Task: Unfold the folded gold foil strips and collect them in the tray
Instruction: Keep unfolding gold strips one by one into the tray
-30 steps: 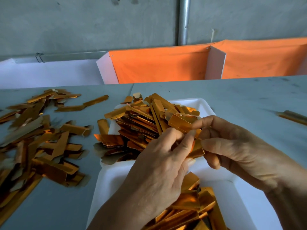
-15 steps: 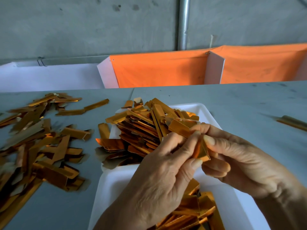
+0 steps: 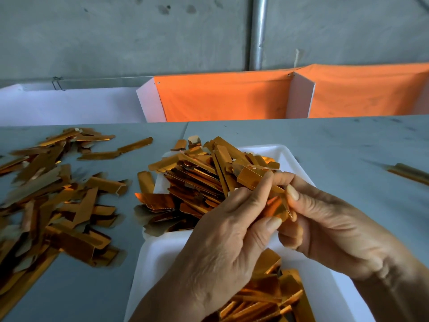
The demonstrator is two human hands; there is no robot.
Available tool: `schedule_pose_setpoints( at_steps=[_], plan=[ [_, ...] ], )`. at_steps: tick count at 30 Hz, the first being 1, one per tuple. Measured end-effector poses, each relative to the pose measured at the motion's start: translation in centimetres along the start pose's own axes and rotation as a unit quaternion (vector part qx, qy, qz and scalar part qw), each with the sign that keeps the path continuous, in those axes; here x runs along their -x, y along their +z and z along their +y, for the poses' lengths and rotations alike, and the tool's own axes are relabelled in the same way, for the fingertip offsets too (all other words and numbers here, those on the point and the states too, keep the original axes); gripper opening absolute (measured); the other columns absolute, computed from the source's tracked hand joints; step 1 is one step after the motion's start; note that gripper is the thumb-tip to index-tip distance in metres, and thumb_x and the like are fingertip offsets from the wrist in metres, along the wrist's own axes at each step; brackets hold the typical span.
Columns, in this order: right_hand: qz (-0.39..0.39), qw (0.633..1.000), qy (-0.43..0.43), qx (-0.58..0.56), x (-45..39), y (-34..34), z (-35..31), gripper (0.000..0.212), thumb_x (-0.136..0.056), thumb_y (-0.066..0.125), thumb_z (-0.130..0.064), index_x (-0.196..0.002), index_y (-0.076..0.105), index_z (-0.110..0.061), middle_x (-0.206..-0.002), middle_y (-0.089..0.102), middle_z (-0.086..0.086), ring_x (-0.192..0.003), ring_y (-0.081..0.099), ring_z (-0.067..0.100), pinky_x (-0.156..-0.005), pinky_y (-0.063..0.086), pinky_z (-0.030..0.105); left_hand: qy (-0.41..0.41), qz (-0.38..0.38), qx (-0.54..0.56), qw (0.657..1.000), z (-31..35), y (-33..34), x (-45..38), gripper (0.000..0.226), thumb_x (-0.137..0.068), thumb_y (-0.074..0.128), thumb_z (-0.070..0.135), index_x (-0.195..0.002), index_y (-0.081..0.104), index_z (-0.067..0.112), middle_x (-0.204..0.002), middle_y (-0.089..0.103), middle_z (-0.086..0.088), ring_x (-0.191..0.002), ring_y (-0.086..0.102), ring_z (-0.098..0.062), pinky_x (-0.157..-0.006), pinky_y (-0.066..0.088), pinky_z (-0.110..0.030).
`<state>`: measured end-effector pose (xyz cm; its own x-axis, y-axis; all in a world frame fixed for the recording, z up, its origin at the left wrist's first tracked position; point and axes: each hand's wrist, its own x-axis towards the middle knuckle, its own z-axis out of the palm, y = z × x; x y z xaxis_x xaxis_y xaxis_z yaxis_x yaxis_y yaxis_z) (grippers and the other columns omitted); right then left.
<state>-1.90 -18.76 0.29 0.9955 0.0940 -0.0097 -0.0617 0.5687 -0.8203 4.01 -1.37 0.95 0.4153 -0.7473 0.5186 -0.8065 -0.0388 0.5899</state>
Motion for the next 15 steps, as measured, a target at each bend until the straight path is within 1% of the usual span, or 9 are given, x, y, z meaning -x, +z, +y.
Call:
schedule_pose_setpoints(
  at_steps=[1, 2, 4, 5, 7, 10, 12, 15],
  plan=[
    [0.005, 1.000, -0.002, -0.001, 0.0, 0.0, 0.0, 0.048, -0.063, 0.089, -0.024, -0.104, 0.066, -0.015, -0.064, 0.053, 0.005, -0.049, 0.054, 0.012, -0.049, 0.049, 0.022, 0.004, 0.004, -0.004, 1.000, 0.0, 0.0, 0.1, 0.053, -0.095, 0.035, 0.044, -0.146, 0.025, 0.033, -0.116, 0.053, 0.019, -0.104, 0.053, 0.005, -0.083, 0.043, -0.006],
    [0.006, 1.000, -0.008, 0.002, 0.0, 0.0, -0.1, 0.044, -0.063, 0.089, -0.024, -0.099, 0.066, -0.015, -0.064, 0.052, 0.005, -0.048, 0.053, 0.012, -0.049, 0.048, 0.022, 0.008, 0.008, -0.009, 1.000, 0.0, 0.0, 0.1, 0.052, -0.095, 0.037, 0.043, -0.145, 0.029, 0.033, -0.118, 0.055, 0.015, -0.105, 0.054, 0.003, -0.083, 0.045, -0.008],
    [0.006, 1.000, -0.023, 0.015, 0.0, 0.1, -0.2, 0.036, -0.062, 0.089, -0.023, -0.087, 0.065, -0.014, -0.064, 0.051, 0.006, -0.048, 0.052, 0.012, -0.049, 0.048, 0.022, 0.023, 0.013, -0.032, 0.999, 0.1, -0.1, -0.1, 0.047, -0.096, 0.040, 0.040, -0.142, 0.039, 0.031, -0.111, 0.058, 0.011, -0.093, 0.057, 0.001, -0.074, 0.045, -0.008],
    [0.010, 0.999, -0.026, 0.016, 0.1, 0.1, -0.3, 0.035, -0.061, 0.090, -0.023, -0.084, 0.065, -0.014, -0.063, 0.051, 0.005, -0.048, 0.052, 0.012, -0.049, 0.048, 0.022, 0.030, 0.017, -0.051, 0.998, 0.1, -0.1, -0.2, 0.045, -0.096, 0.041, 0.038, -0.140, 0.042, 0.028, -0.108, 0.058, 0.011, -0.089, 0.056, 0.001, -0.071, 0.044, -0.007],
    [0.013, 0.999, -0.027, 0.029, 0.4, 0.2, -0.5, 0.037, -0.060, 0.090, -0.021, -0.087, 0.066, -0.012, -0.062, 0.052, 0.005, -0.048, 0.053, 0.013, -0.049, 0.048, 0.023, 0.039, 0.028, -0.086, 0.995, 0.0, -0.1, -0.3, 0.045, -0.097, 0.042, 0.036, -0.140, 0.044, 0.023, -0.108, 0.058, 0.010, -0.090, 0.056, 0.001, -0.073, 0.044, -0.009],
    [0.029, 0.995, -0.041, 0.086, 0.6, 0.4, -0.8, 0.038, -0.058, 0.088, -0.022, -0.090, 0.069, -0.013, -0.060, 0.055, 0.004, -0.049, 0.054, 0.014, -0.050, 0.049, 0.022, 0.035, 0.039, -0.120, 0.991, -0.1, -0.1, -0.3, 0.049, -0.096, 0.041, 0.039, -0.140, 0.044, 0.018, -0.106, 0.056, 0.011, -0.093, 0.055, -0.001, -0.078, 0.043, -0.010],
    [0.048, 0.989, -0.050, 0.132, 0.7, 0.5, -1.0, 0.030, -0.058, 0.081, -0.018, -0.085, 0.070, -0.015, -0.058, 0.056, 0.004, -0.047, 0.054, 0.015, -0.049, 0.048, 0.021, 0.033, 0.042, -0.137, 0.989, -0.1, 0.0, -0.3, 0.050, -0.095, 0.040, 0.040, -0.139, 0.045, 0.016, -0.105, 0.055, 0.010, -0.092, 0.055, -0.002, -0.078, 0.043, -0.011],
    [0.048, 0.978, -0.071, 0.191, 0.9, 0.9, -1.4, 0.019, -0.065, 0.074, -0.010, -0.084, 0.070, -0.013, -0.062, 0.059, 0.006, -0.049, 0.055, 0.016, -0.050, 0.049, 0.022, 0.033, 0.041, -0.154, 0.987, -0.2, 0.0, -0.2, 0.049, -0.095, 0.040, 0.040, -0.138, 0.047, 0.016, -0.106, 0.055, 0.011, -0.093, 0.055, -0.002, -0.077, 0.047, -0.016]
  ],
)
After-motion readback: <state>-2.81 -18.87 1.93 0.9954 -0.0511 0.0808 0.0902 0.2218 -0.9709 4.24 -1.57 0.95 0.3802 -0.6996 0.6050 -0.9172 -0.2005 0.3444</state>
